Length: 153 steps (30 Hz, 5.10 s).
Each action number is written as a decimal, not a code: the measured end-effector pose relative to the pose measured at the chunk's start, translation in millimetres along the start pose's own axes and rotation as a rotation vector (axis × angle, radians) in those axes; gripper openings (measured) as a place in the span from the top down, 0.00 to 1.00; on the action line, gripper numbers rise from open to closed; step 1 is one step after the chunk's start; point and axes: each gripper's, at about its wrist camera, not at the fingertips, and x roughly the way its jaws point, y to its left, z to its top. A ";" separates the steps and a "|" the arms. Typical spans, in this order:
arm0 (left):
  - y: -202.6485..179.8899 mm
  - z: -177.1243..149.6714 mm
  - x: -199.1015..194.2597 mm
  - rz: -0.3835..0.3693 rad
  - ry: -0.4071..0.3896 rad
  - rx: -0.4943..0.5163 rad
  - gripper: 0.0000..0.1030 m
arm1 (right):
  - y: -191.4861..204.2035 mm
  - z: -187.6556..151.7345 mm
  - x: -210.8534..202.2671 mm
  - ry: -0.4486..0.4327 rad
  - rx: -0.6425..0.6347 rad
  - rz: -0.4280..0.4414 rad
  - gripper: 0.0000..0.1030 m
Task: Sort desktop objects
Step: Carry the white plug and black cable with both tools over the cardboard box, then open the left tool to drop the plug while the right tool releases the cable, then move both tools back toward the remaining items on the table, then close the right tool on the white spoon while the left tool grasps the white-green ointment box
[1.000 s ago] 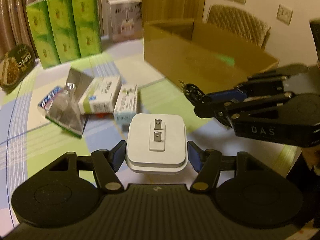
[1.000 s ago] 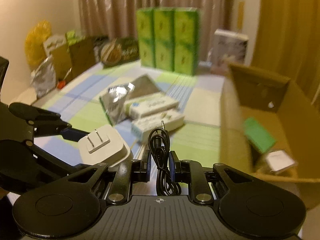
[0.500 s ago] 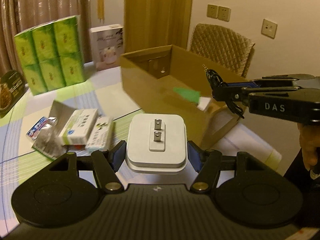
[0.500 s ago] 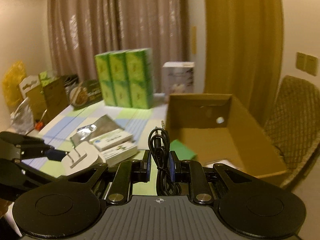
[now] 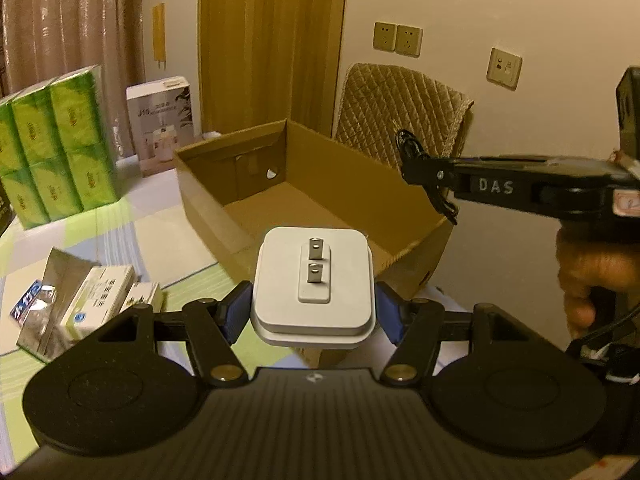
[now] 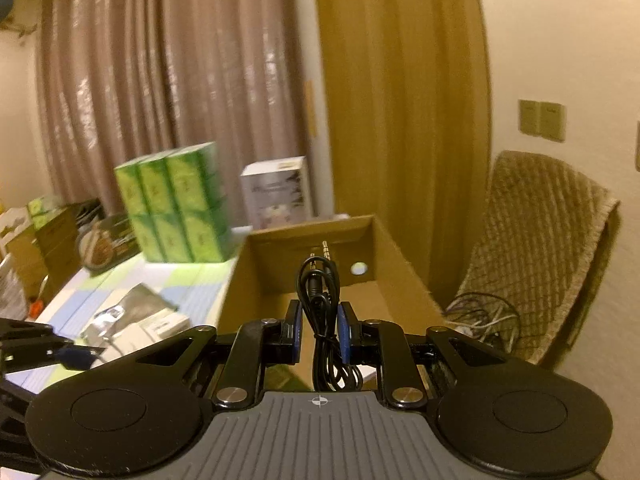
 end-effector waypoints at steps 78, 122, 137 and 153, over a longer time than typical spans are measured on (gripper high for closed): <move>54.2 51.3 74.9 0.094 -0.023 -0.076 0.41 | -37.7 9.6 81.3 0.106 0.133 0.030 0.45; 204.0 -85.1 -34.8 0.416 0.089 -0.191 0.31 | 143.8 -16.9 78.0 0.075 -0.231 0.360 0.44; 250.6 -99.7 -27.4 0.412 0.108 -0.228 0.30 | 183.0 -49.0 124.8 0.299 -0.242 0.394 0.33; 262.2 -89.1 14.2 0.294 0.119 -0.248 0.31 | 194.4 -88.0 179.1 0.493 -0.272 0.359 0.31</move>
